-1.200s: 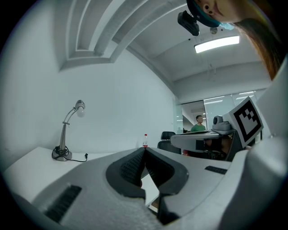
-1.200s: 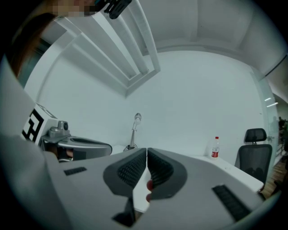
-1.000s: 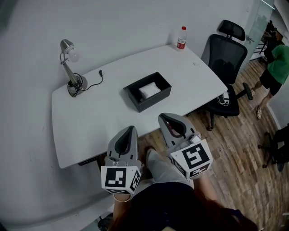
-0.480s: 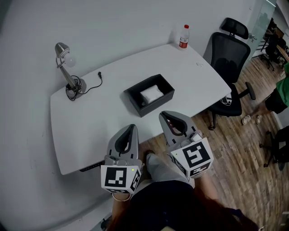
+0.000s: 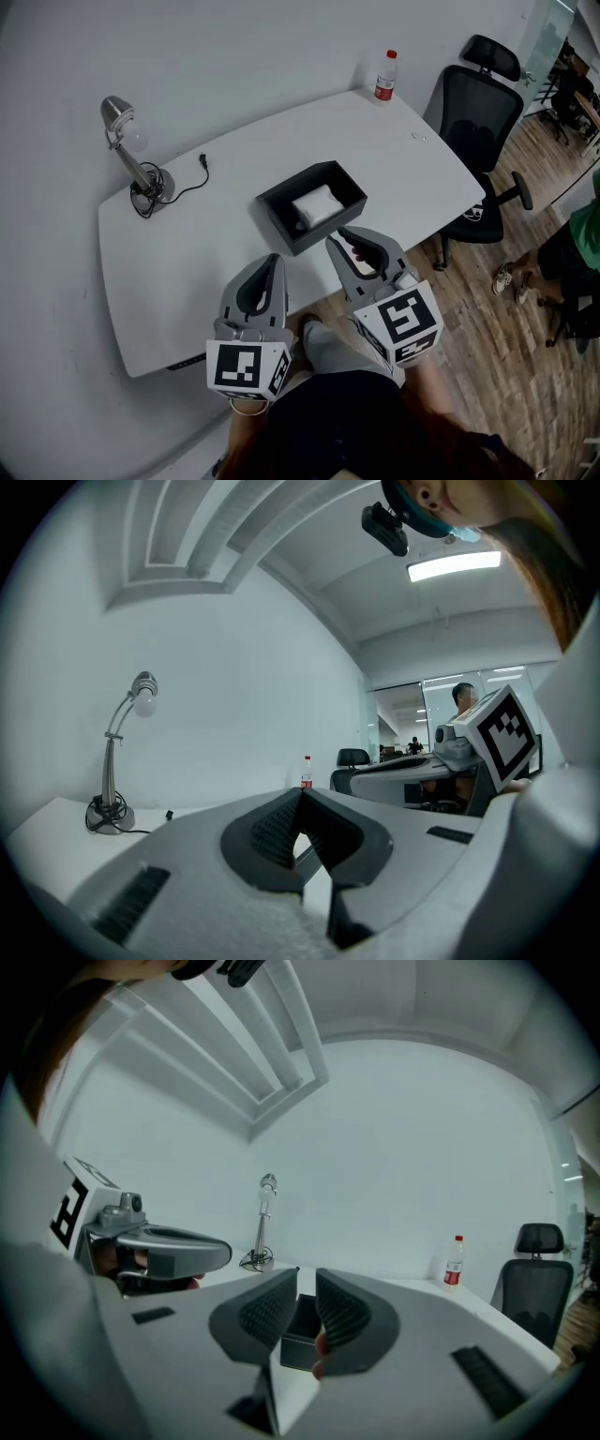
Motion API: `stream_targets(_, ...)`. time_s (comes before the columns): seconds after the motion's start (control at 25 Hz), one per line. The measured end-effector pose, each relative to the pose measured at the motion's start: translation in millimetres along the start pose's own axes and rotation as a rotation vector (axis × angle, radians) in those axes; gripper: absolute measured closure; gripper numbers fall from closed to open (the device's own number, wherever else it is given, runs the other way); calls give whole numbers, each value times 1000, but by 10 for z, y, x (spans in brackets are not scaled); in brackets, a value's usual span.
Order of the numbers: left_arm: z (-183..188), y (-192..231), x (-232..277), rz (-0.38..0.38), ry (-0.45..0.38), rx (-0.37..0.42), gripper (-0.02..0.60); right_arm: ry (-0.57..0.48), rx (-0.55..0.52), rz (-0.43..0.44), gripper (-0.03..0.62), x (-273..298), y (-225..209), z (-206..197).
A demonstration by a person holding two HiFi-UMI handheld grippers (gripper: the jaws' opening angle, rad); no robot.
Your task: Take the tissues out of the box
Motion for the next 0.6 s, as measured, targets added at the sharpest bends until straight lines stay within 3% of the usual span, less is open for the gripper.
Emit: stream_targets(0.6, 30, 246, 415, -10, 7, -6, 557, 105, -22, 31, 429, 471, -257, -83)
Point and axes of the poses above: the fingertips, and each gripper's own axes: x forward along the fingers, y to its left, z out of its top, the point moved 9 cm from there along -x, backward along the fingers, and after that the axes turned 4 degrees about z, right-handed, at the moved point
